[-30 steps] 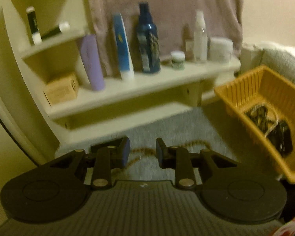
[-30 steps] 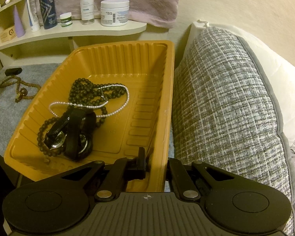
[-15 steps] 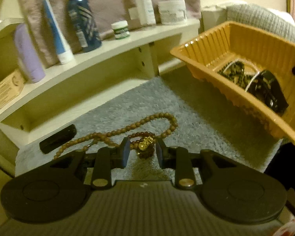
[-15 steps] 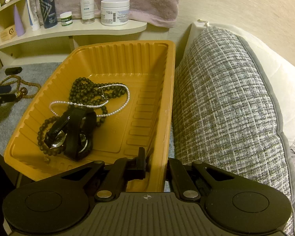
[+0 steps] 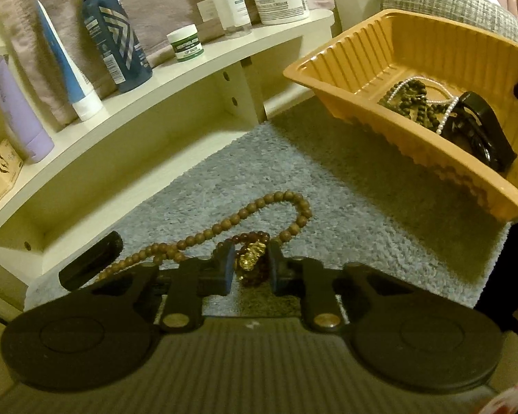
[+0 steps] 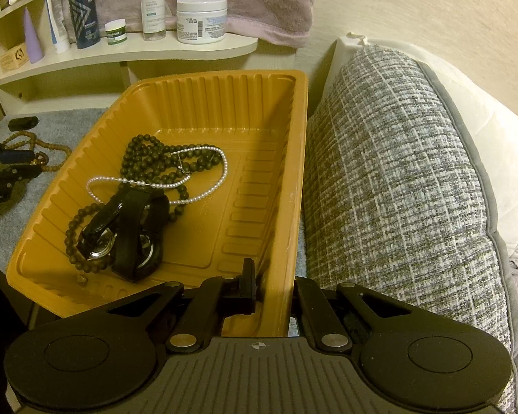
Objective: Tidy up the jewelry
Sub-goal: 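Move the left gripper to the wooden bead necklace and pinch its gold pendant, then lift the wooden bead necklace with the left gripper and lower it into the tray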
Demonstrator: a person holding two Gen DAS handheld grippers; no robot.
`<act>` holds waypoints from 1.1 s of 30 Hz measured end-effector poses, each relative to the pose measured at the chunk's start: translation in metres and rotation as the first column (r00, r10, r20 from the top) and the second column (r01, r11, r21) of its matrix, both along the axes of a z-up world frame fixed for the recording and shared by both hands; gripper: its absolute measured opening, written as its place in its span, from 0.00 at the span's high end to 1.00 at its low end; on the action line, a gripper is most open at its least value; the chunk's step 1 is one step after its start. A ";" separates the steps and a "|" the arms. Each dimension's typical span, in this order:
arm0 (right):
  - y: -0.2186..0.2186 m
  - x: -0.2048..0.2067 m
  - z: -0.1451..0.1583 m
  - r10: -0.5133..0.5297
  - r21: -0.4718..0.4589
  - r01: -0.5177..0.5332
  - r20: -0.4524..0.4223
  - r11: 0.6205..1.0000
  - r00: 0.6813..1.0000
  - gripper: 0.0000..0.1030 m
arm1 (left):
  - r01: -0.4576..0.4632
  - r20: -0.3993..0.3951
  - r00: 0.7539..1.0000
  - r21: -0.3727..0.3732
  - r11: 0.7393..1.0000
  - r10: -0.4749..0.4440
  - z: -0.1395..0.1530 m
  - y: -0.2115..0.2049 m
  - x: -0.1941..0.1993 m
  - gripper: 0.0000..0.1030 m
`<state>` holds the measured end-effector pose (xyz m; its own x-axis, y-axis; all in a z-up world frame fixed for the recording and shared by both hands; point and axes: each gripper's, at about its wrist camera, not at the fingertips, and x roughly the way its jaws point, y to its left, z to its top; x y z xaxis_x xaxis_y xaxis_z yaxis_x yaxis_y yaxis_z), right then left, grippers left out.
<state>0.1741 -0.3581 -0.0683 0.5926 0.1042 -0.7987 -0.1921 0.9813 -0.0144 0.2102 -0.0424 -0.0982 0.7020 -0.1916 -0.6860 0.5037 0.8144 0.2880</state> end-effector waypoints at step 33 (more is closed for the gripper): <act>0.001 -0.001 0.001 0.005 -0.005 -0.005 0.006 1.000 1.000 0.96 | 0.022 0.177 0.984 -0.111 0.994 -0.002 0.110 0.007 -0.027 0.94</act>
